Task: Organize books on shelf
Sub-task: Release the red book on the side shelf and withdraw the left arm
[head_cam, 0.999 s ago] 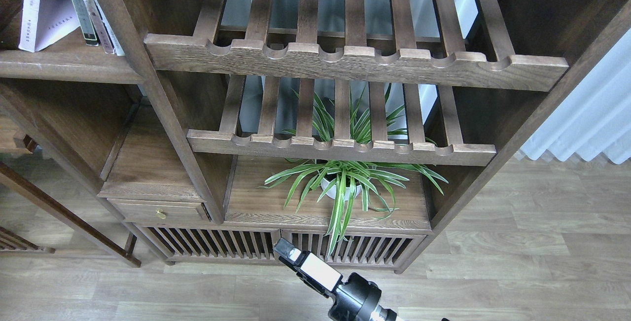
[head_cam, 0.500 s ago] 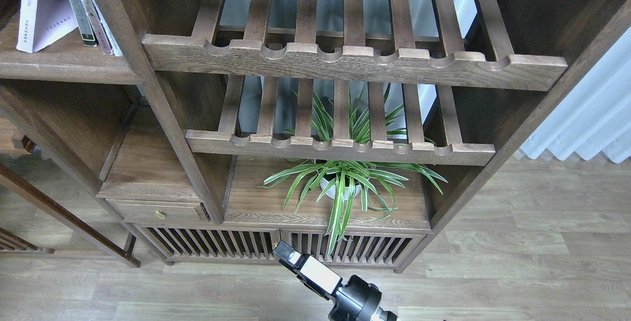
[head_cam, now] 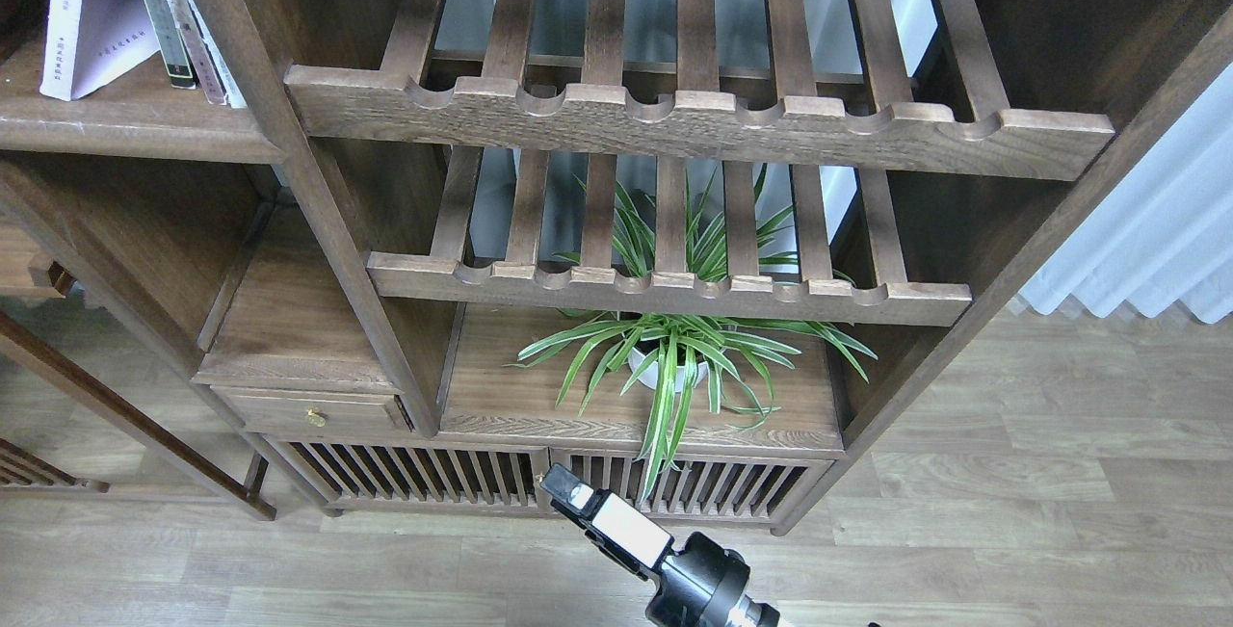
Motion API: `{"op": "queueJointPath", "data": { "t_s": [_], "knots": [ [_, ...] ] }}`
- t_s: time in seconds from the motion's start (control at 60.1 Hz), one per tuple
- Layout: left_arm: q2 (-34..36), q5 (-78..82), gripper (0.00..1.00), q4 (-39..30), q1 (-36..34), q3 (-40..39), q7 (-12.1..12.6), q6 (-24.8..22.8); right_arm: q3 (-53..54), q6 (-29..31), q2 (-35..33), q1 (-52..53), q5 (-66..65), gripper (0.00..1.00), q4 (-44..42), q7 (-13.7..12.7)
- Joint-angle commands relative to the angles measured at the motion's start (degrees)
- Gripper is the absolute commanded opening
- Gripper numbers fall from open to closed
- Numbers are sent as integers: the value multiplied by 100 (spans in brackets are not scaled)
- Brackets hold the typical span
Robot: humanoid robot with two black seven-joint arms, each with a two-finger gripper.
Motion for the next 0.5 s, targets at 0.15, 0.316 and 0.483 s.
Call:
{"op": "queueJointPath", "data": {
  "t_s": [0.15,0.316,0.483],
  "knots": [
    [-271,4,15,464,-405,509,59,0,-9,0,0,-26,-22,100,7,0],
    [-429,4,30,648,-651,755,68,0,-9,0,0,-26,-40,100,7,0],
    [888,-2166,47,-773,999,633,-205,0,158,0,0,123,-31,100,-2,18]
  ]
}}
